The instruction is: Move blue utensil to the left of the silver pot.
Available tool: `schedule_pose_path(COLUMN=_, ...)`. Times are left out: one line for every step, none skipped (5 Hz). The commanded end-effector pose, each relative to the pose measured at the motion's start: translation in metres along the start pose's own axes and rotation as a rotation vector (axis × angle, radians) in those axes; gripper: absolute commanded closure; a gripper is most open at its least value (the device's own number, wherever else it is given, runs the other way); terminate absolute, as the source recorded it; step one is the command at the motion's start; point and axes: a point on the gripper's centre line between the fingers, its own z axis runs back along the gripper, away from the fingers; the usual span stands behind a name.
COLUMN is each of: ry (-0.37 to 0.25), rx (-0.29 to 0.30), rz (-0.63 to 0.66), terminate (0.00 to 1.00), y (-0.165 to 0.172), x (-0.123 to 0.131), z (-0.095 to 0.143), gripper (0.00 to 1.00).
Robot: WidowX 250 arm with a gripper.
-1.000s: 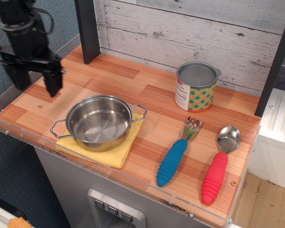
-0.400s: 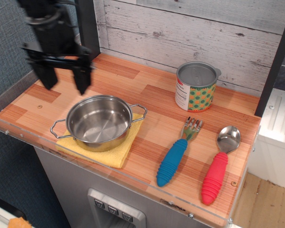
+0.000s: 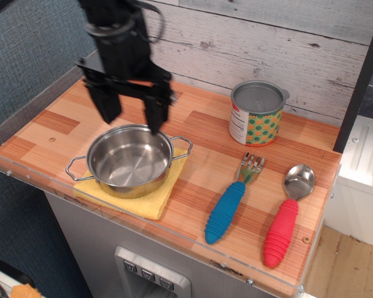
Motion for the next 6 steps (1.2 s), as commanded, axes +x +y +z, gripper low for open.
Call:
schedule_pose_path(ry=-0.031, rx=0.016, rz=-0.033, terminate=0.0, y=-0.04, x=0.0, z=0.0, gripper=0.0)
schedule_pose_path(ry=-0.015, rx=0.005, rz=-0.037, terminate=0.0, y=-0.058, x=-0.003, z=-0.01, gripper=0.0)
schedule_pose_path(ry=-0.023, rx=-0.012, rz=-0.046, terminate=0.0, y=-0.077, x=-0.006, z=-0.023, gripper=0.0)
schedule_pose_path(ry=-0.02, rx=-0.014, rz=-0.023, terminate=0.0, y=-0.087, x=-0.005, z=-0.037, gripper=0.0)
schedule_pose_path(ry=0.015, rx=-0.001, rz=-0.02, terminate=0.0, y=-0.093, x=-0.001, z=-0.055, gripper=0.0)
schedule_pose_path(ry=0.027, rx=0.008, rz=-0.021, terminate=0.0, y=-0.098, x=0.001, z=-0.067, gripper=0.0)
